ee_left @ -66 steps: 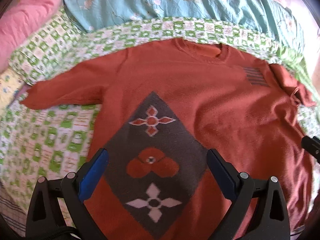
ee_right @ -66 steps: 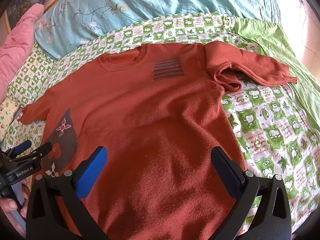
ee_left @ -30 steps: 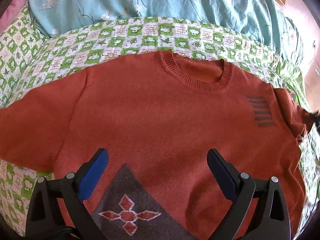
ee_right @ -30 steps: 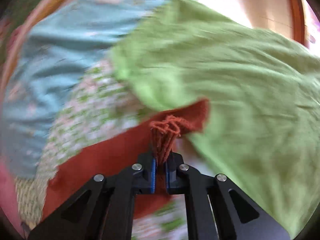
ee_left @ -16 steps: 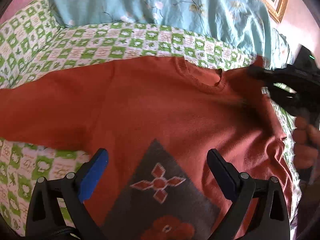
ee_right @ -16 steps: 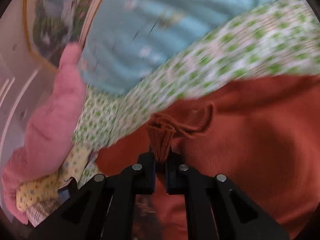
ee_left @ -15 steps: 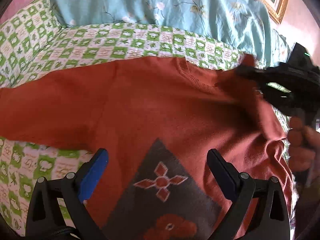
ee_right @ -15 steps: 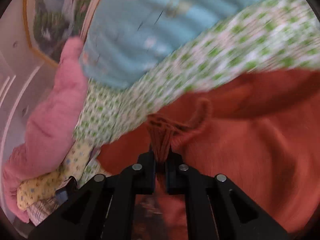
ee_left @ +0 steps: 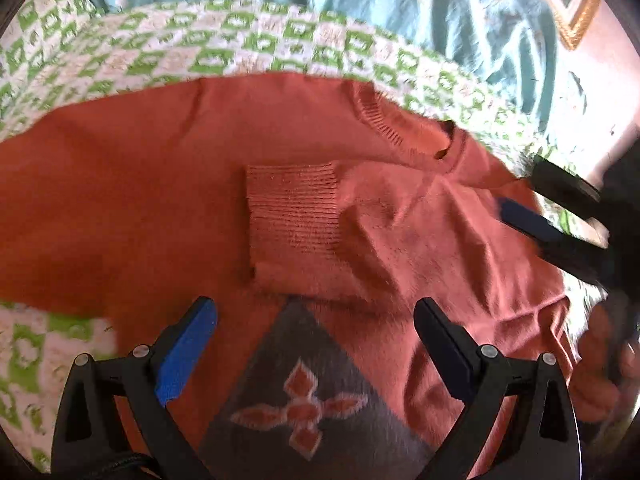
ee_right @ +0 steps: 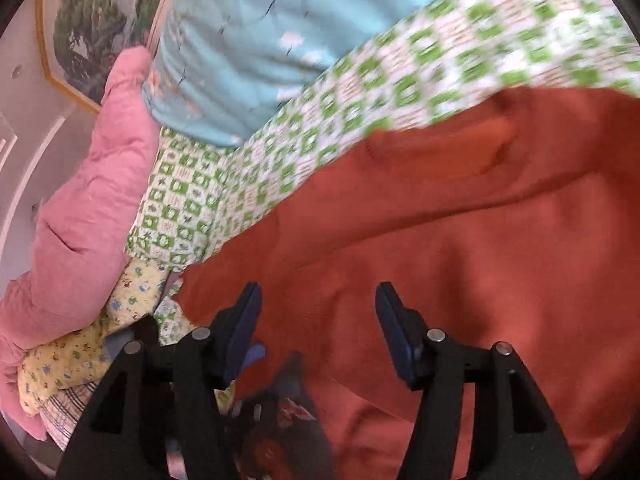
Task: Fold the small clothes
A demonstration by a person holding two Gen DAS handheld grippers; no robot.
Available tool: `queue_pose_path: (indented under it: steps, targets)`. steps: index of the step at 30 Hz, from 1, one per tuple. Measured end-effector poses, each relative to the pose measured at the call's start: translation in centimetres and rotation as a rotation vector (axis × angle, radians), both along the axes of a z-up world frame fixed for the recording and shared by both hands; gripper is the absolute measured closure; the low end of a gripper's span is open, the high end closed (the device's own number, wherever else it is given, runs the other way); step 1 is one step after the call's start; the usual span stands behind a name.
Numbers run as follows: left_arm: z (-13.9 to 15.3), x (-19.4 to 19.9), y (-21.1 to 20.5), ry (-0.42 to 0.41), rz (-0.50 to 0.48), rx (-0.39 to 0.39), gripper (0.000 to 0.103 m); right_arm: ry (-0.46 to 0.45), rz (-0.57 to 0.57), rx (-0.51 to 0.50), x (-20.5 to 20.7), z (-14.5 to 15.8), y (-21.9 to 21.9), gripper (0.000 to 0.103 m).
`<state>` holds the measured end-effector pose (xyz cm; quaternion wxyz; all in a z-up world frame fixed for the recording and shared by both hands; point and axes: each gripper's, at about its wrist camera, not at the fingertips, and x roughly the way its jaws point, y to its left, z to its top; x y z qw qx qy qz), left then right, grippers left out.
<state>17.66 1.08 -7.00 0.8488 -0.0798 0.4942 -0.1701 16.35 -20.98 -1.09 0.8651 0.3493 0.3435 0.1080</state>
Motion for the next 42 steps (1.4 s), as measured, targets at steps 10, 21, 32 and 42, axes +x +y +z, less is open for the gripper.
queue_pose_path:
  steps: [10, 21, 32, 42]
  targets:
    - [-1.0, 3.6, -2.1, -0.018, -0.02, -0.088, 0.08, -0.016, -0.192, -0.056, -10.5, 0.3, -5.0, 0.043]
    - [1.1, 1.9, 2.1, -0.115, 0.026, -0.037, 0.096, 0.034, -0.401, -0.134, -14.7, -0.7, -11.1, 0.043]
    - [-0.5, 1.6, 1.8, -0.095, 0.01, 0.007, 0.095, 0.287, -0.378, -0.322, -7.0, -4.7, -15.9, 0.041]
    - [0.0, 0.7, 4.9, -0.097, 0.054, 0.01, 0.081, 0.319, -0.404, -0.372, -7.1, -4.7, -15.9, 0.072]
